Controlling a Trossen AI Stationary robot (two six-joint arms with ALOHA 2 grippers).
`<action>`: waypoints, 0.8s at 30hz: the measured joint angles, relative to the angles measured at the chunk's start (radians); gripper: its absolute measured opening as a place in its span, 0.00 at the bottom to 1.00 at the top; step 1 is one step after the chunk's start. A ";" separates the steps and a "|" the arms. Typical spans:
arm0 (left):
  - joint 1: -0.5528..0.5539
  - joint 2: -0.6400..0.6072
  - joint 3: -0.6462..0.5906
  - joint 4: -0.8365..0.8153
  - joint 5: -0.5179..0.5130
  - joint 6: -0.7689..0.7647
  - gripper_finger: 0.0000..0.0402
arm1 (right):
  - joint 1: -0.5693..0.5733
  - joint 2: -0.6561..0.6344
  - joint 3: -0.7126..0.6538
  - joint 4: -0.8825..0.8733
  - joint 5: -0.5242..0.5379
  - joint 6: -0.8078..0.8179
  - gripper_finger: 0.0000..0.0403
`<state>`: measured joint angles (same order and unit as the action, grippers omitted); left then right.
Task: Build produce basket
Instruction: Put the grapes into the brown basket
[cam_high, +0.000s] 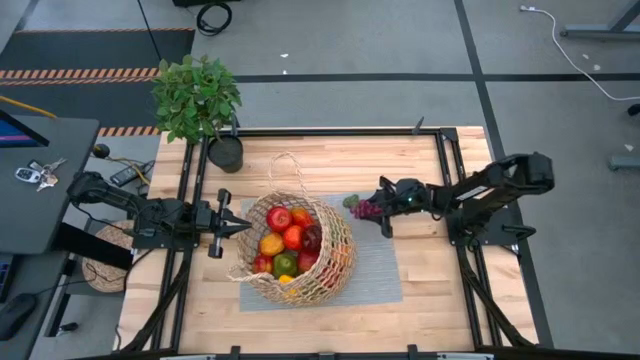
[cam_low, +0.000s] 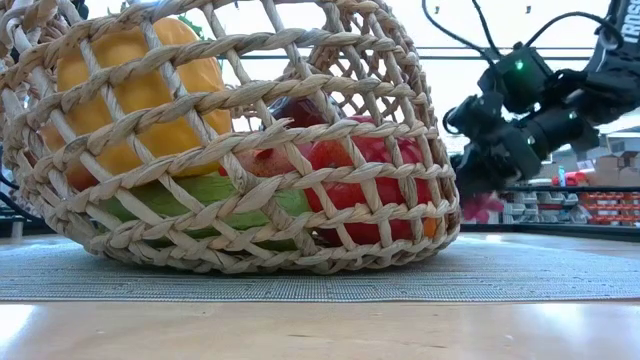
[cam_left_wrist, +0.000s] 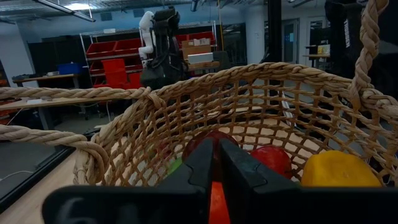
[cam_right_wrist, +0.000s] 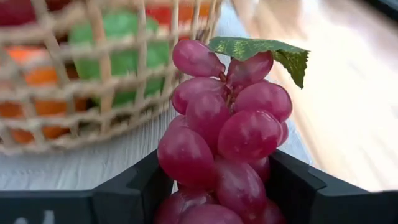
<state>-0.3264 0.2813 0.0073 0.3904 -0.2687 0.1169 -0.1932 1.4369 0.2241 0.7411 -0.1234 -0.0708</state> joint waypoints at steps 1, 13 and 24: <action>0.000 0.000 0.000 0.000 0.000 0.000 0.09 | 0.000 -0.028 0.000 -0.013 0.000 0.000 0.54; 0.000 0.000 0.000 0.000 0.000 0.000 0.08 | 0.004 -0.340 0.000 -0.059 -0.094 0.018 0.53; 0.000 0.000 0.000 0.000 0.000 0.000 0.07 | 0.019 -0.518 0.000 0.109 -0.344 0.158 0.53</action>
<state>-0.3266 0.2810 0.0071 0.3904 -0.2684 0.1169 -0.1745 0.9191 0.2241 0.8498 -0.4672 0.0870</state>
